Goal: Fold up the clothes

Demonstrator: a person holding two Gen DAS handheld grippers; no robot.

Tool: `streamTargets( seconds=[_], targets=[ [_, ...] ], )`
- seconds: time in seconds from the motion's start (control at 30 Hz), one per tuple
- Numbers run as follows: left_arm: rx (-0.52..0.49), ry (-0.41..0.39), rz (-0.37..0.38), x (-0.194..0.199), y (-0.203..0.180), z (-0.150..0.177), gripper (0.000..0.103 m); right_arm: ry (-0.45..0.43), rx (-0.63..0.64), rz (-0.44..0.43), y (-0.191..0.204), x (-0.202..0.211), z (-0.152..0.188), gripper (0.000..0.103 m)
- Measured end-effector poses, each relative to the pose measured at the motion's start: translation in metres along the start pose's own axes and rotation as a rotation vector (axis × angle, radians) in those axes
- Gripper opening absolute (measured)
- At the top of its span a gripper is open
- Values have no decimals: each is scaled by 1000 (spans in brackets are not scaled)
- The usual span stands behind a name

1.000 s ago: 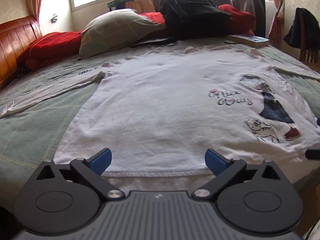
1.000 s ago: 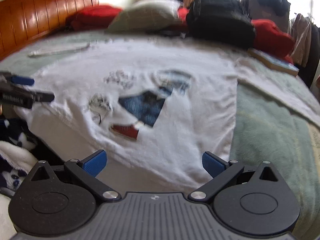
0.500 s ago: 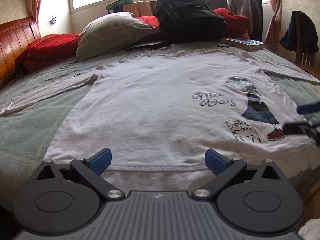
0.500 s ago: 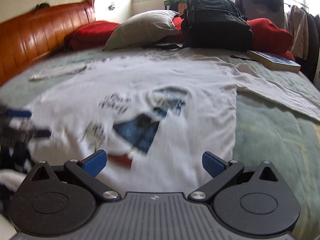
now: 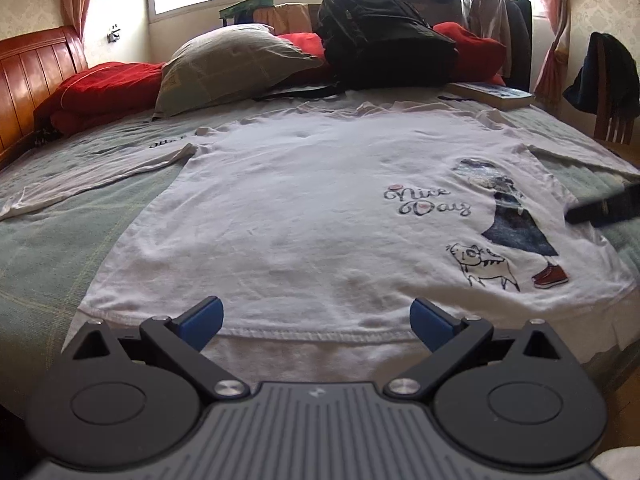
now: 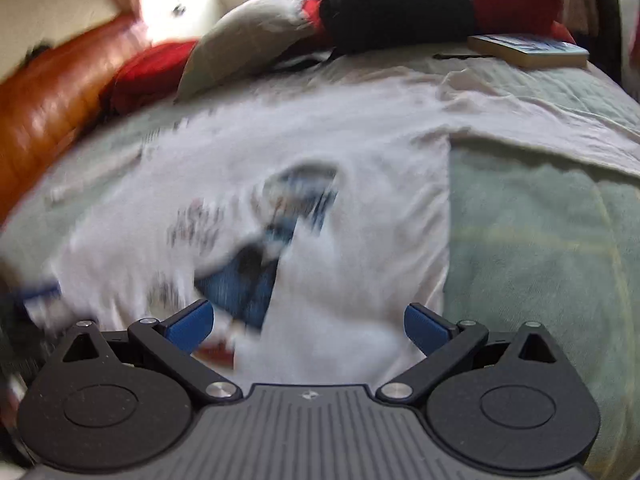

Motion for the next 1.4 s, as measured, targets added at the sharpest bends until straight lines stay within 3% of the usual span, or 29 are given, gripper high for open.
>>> streamTargets(
  seconds=[0.13,0.23,0.4,0.5,0.67,0.8,0.97,1.17,1.4],
  targets=[
    [24,-14,-7,2,6,-1,100,-90,2,73,-23,-2,-60,103],
    [47,-10,-13,1,13,-2,100,-87,0,120,-30,-19,-108,103],
    [12,21,-40,-11,22,-4,100,-8,34,-22,-18,-70,-179,103],
    [-53,30,-61,-17,22,-5,100,22,60,-38,-7,-114,-212,103],
    [-24,42,31,-28,28,-5,100,73,61,15,-13,-193,-245,103],
    [-10,32,64,-36,34,-6,101,127,-21,63,-34,-243,-255,103],
    [9,27,82,-42,40,-9,102,64,-50,82,-52,-271,-266,103],
    [0,25,59,-41,36,-12,102,15,-53,67,-52,-253,-284,103],
    [-3,11,13,-30,24,-15,102,-21,-53,24,-67,-154,-270,103]
  ],
)
Point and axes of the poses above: each gripper's, at about its wrist camera, not at the fingertips, and x roughly against the way its jaws point, y to its left, z to its underside, the point moved 1 cm from there along -x, roughly the way its jaws point, and after that the axes turned 5 degrees about -z, right-handed, at the moved point
